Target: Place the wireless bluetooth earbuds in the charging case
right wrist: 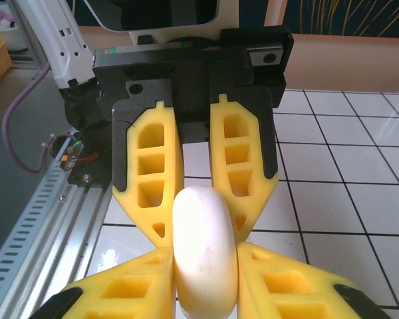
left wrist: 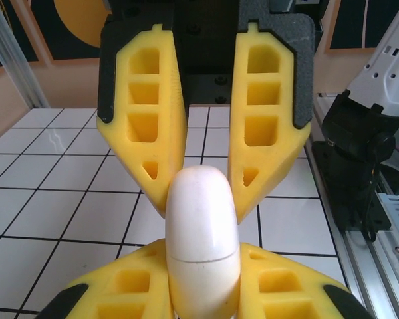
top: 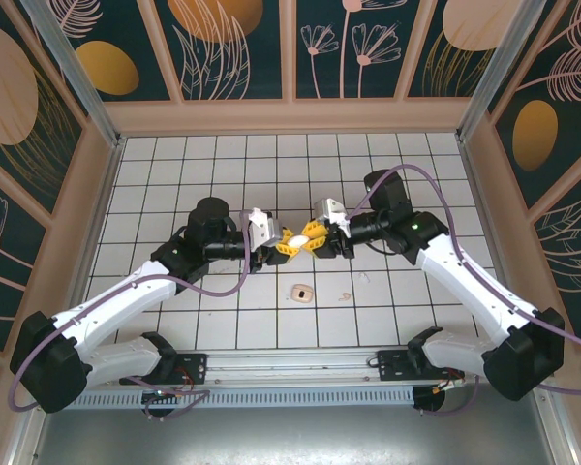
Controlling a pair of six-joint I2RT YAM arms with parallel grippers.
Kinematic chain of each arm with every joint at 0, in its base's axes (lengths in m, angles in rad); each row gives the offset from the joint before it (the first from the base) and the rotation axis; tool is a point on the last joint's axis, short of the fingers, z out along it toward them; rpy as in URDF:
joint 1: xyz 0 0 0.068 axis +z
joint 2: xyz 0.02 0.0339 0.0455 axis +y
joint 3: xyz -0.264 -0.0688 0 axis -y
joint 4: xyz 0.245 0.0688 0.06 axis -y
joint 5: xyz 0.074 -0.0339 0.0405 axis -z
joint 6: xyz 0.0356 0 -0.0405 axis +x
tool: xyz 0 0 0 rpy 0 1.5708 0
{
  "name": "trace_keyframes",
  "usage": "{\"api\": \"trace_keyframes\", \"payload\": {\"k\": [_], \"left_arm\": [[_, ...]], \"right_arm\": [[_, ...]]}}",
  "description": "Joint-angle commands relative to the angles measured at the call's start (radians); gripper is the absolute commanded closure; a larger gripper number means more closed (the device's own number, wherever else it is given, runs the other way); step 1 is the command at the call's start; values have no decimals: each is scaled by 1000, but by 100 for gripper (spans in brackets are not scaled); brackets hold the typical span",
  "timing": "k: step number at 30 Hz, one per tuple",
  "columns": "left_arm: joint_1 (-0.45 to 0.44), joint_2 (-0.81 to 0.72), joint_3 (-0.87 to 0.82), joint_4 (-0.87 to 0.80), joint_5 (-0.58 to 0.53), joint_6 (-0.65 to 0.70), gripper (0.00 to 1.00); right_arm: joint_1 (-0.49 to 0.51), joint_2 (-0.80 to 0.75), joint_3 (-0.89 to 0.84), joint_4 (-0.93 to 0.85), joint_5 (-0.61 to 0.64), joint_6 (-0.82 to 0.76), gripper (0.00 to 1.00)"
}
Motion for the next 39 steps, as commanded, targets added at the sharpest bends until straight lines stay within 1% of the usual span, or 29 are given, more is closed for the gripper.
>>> {"api": "trace_keyframes", "payload": {"k": [1, 4, 6, 8, 18, 21, 25, 28, 30, 32, 34, 39], "left_arm": [[-1, -16, -8, 13, 13, 9, 84], [0, -18, -8, 9, 6, 7, 84], [0, -21, -10, 13, 5, 2, 84], [-1, -26, -15, 20, 6, 0, 84], [-1, -45, -45, 69, 10, -19, 84], [-1, -49, -64, 101, 9, -36, 85], [0, -42, -109, 197, 10, -93, 84], [-1, -38, -172, 351, -1, -186, 84], [-1, -33, -215, 446, -15, -241, 84], [-1, -24, -247, 503, -36, -277, 84], [-1, -18, -268, 523, -60, -294, 84], [-1, -8, -294, 524, -89, -305, 85]], "right_arm": [[-2, -35, -18, 102, 63, 74, 71], [-6, -51, -27, 131, 57, 99, 68], [-40, -64, -38, 154, 38, 112, 66], [-53, -75, -54, 181, 27, 131, 65], [-64, -70, -67, 220, 82, 186, 62], [-69, -75, -70, 230, 72, 209, 59], [-82, -93, -77, 244, 51, 258, 56], [-100, -111, -86, 240, 60, 316, 53], [-120, -121, -86, 236, 123, 391, 53], [-155, -118, -75, 193, 192, 466, 53], [-176, -108, -58, 124, 266, 519, 53], [-179, -41, -16, -103, 499, 656, 53]]}}
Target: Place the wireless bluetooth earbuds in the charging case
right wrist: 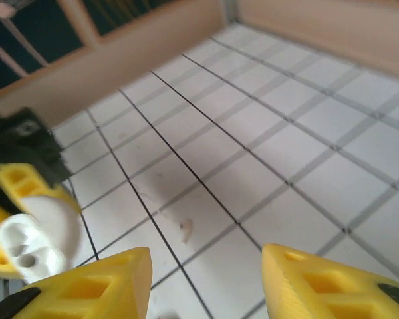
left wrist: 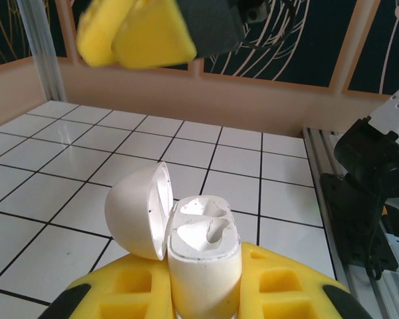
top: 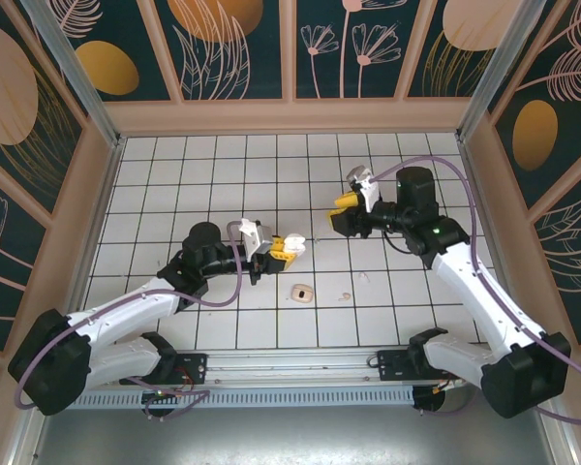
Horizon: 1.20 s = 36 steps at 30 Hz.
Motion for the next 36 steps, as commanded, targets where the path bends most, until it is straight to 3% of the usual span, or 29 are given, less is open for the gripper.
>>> {"api": "trace_keyframes", "payload": {"k": [1, 6, 13, 20, 28, 36], "left_arm": [[-1, 11, -19, 86, -30, -42, 85], [-1, 21, -27, 86, -46, -49, 86], [-1, 32, -28, 81, -55, -50, 86], [0, 35, -27, 70, -62, -45, 86], [-1, 28, -12, 31, -70, -23, 86], [-1, 4, -17, -14, -95, 3, 85]], "right_arm": [[-3, 56, 43, -215, 231, 178, 53], [-3, 154, 38, -385, 383, 322, 53], [11, 283, 37, -503, 483, 445, 54], [49, 417, 53, -600, 598, 460, 54], [90, 569, 72, -604, 649, 439, 54], [84, 618, 51, -588, 664, 451, 56]]}}
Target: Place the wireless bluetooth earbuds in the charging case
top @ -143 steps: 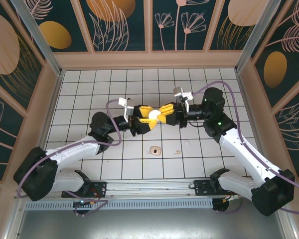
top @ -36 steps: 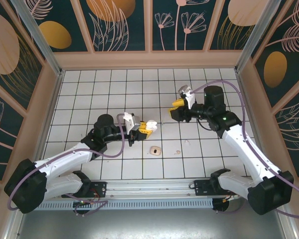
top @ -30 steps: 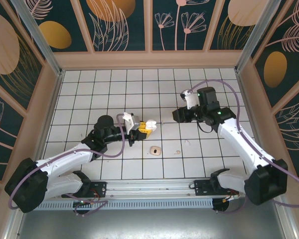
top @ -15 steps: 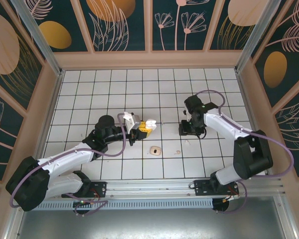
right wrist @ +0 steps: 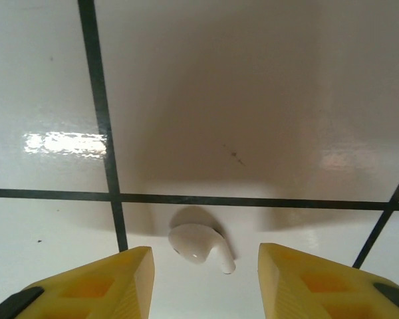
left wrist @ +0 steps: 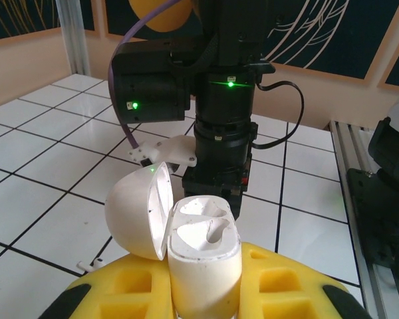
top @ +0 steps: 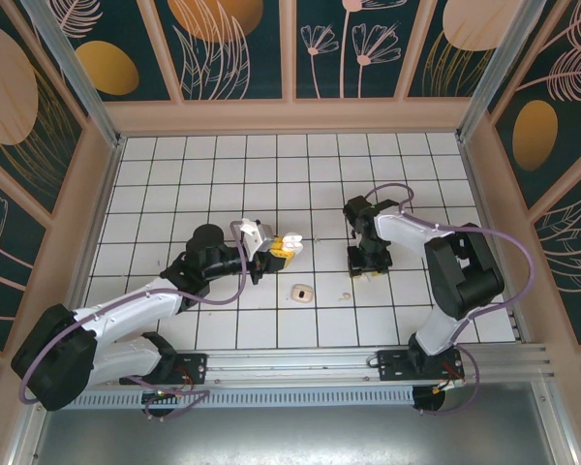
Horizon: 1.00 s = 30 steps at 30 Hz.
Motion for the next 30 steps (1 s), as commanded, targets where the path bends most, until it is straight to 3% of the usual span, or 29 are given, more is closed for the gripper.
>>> {"api": "trace_keyframes", "payload": {"k": [1, 13, 20, 30], "left_arm": [[0, -26, 3, -13, -9, 23, 85], [1, -21, 17, -49, -6, 29, 84], [0, -16, 28, -49, -3, 29, 84], [0, -4, 40, -50, 9, 25, 84]], "right_arm": [[-3, 31, 5, -23, 47, 18, 56], [-37, 2, 21, -9, 115, 42, 57], [-63, -78, -10, 8, -12, 79, 56], [-96, -79, -88, 41, -62, 149, 60]]}}
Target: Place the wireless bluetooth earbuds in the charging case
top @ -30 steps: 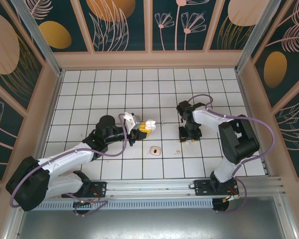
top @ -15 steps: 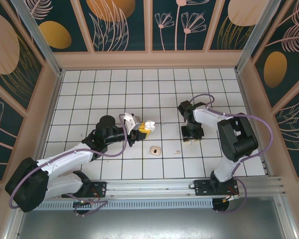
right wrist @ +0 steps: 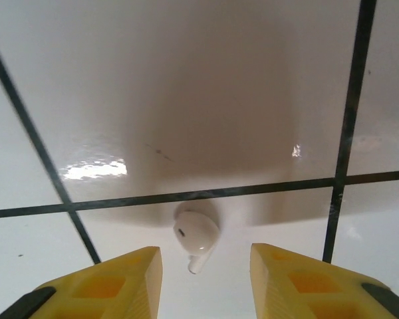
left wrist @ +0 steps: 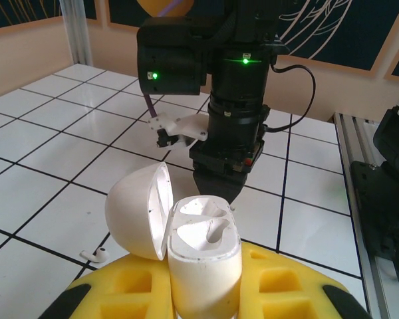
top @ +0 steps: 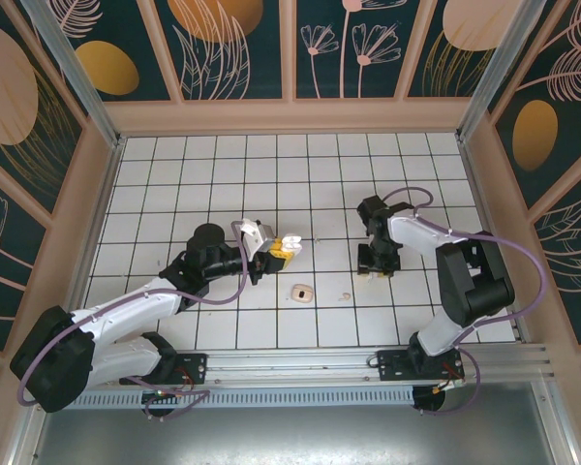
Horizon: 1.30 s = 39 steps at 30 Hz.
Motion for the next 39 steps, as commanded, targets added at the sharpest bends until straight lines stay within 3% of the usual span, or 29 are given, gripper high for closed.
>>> {"api": "trace_keyframes", "payload": {"k": [1, 11, 39], "left_arm": [[-1, 2, 27, 3, 15, 12, 84], [-1, 5, 25, 8, 18, 11, 84], [0, -5, 24, 0, 15, 12, 84]], "right_arm": [[-8, -8, -23, 17, -33, 40, 60], [-8, -12, -25, 85, -99, 13, 66], [-4, 30, 1, 52, -18, -10, 70]]}}
